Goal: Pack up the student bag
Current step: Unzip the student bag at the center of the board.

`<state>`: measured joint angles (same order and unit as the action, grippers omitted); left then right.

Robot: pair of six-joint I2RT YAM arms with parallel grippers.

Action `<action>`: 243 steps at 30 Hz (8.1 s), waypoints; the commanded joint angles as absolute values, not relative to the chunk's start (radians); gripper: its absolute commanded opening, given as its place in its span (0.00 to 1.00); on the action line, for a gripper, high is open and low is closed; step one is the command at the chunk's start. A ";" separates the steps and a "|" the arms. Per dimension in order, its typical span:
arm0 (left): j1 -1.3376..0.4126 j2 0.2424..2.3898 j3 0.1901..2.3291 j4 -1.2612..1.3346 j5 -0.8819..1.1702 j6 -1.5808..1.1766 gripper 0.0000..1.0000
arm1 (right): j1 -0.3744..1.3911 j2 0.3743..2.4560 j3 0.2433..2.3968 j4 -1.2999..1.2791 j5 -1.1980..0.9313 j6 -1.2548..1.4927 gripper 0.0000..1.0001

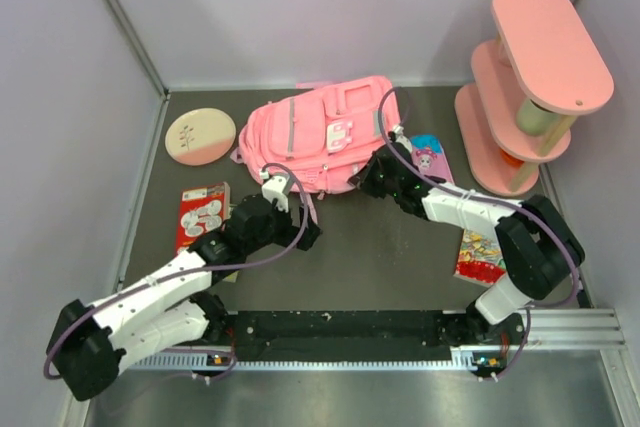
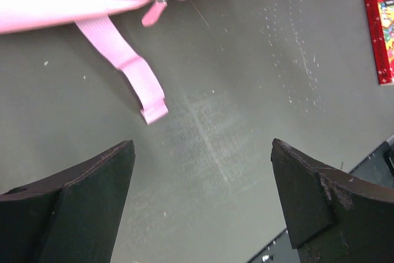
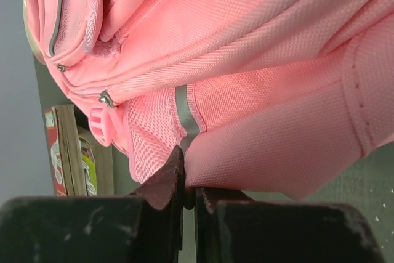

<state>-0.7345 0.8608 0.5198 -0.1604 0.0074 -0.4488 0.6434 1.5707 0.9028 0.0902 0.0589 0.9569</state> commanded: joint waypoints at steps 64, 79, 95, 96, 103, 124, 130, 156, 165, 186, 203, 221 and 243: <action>-0.742 1.065 0.511 0.180 -0.271 -0.402 0.00 | 0.580 1.252 0.816 0.017 -0.048 0.859 0.00; -0.733 0.971 0.489 0.046 -0.224 -0.368 0.00 | 0.440 1.270 0.865 -0.052 -0.129 0.744 0.00; -0.730 1.080 0.587 -0.146 -0.495 -0.422 0.00 | 0.413 1.246 0.818 -0.058 -0.097 0.726 0.00; -0.732 1.080 0.588 -0.152 -0.508 -0.429 0.00 | 0.410 1.244 0.816 -0.061 -0.098 0.726 0.00; -0.729 1.057 0.597 -0.201 -0.595 -0.462 0.00 | 0.399 1.246 0.810 -0.072 -0.081 0.709 0.00; -0.719 1.061 0.630 -0.354 -0.552 -0.514 0.00 | 0.336 1.278 0.796 -0.048 -0.106 0.686 0.00; -0.719 1.049 0.634 -0.298 -0.387 -0.463 0.00 | 0.336 1.301 0.759 0.023 -0.214 0.715 0.03; -0.983 1.193 0.824 -0.229 -0.130 -0.393 0.00 | 0.784 1.409 0.387 0.811 0.081 1.439 0.79; -1.015 1.168 0.807 -0.261 -0.256 -0.410 0.00 | 0.778 1.556 0.299 1.086 0.126 1.543 0.00; -0.790 1.087 0.733 -0.448 -0.457 -0.479 0.00 | 0.476 1.290 0.460 0.519 0.005 1.164 0.00; -0.948 1.046 0.675 -0.313 -0.184 -0.460 0.00 | 0.235 1.690 1.080 -0.035 -0.350 0.652 0.00; -1.015 1.278 0.796 -0.129 -0.132 -0.523 0.00 | 0.343 1.155 0.493 0.211 -0.364 1.064 0.76; -1.074 1.286 0.876 -0.158 -0.152 -0.480 0.00 | 0.623 1.470 0.334 0.924 -0.255 1.413 0.00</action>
<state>-1.0565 1.3010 0.8097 -0.2214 -0.1520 -0.4942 0.6022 1.4754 0.3405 0.7513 -0.2615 1.3788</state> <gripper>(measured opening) 0.042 0.051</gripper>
